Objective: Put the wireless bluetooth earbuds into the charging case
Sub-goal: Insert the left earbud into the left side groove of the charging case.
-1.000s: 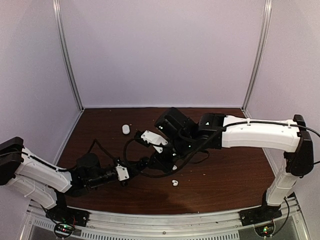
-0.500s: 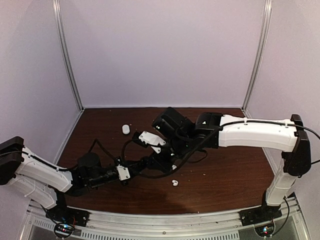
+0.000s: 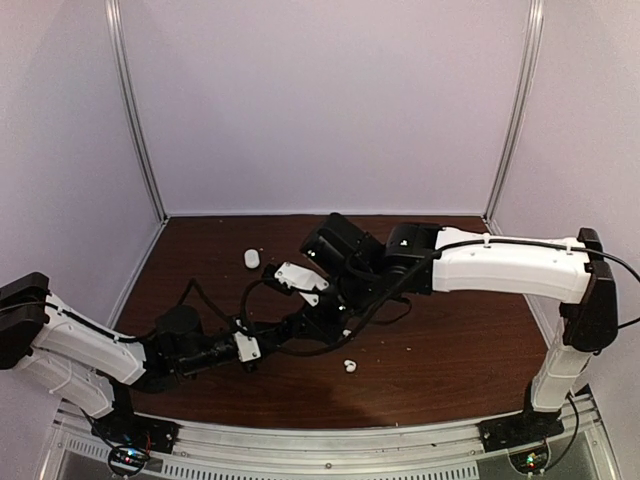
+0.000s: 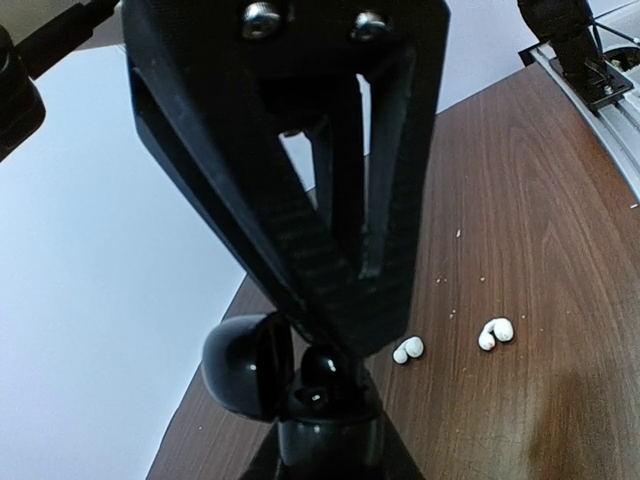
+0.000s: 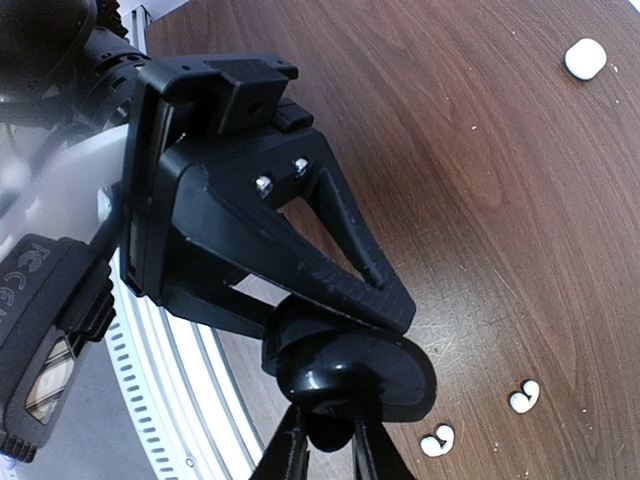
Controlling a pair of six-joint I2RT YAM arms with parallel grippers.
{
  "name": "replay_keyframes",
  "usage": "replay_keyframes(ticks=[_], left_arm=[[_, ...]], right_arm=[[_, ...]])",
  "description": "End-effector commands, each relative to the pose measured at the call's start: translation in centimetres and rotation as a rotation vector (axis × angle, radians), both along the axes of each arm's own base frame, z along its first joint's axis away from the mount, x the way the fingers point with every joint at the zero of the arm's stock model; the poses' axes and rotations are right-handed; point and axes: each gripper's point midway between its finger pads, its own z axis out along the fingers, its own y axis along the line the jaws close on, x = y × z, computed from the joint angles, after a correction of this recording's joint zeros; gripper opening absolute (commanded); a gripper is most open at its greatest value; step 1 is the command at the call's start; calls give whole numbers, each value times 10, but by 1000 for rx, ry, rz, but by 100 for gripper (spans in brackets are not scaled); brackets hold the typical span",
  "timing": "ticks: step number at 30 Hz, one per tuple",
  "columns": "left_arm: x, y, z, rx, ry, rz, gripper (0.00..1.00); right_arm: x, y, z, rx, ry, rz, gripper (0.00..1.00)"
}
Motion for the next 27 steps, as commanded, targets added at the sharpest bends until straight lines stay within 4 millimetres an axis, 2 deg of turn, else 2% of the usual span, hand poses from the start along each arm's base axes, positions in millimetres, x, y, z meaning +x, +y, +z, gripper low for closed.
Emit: replay_keyframes(ticks=[1, 11, 18, 27], left_arm=[[-9, -10, 43, -155, -46, -57, 3], [-13, -9, 48, -215, -19, -79, 3], [-15, -8, 48, -229, -10, -84, 3], [-15, -7, 47, -233, -6, -83, 3]], right_arm=[[12, 3, 8, 7, -42, -26, 20], [16, 2, 21, 22, -63, -45, 27], [19, 2, 34, 40, -79, -60, 37], [14, 7, 65, 149, -95, -33, 46]])
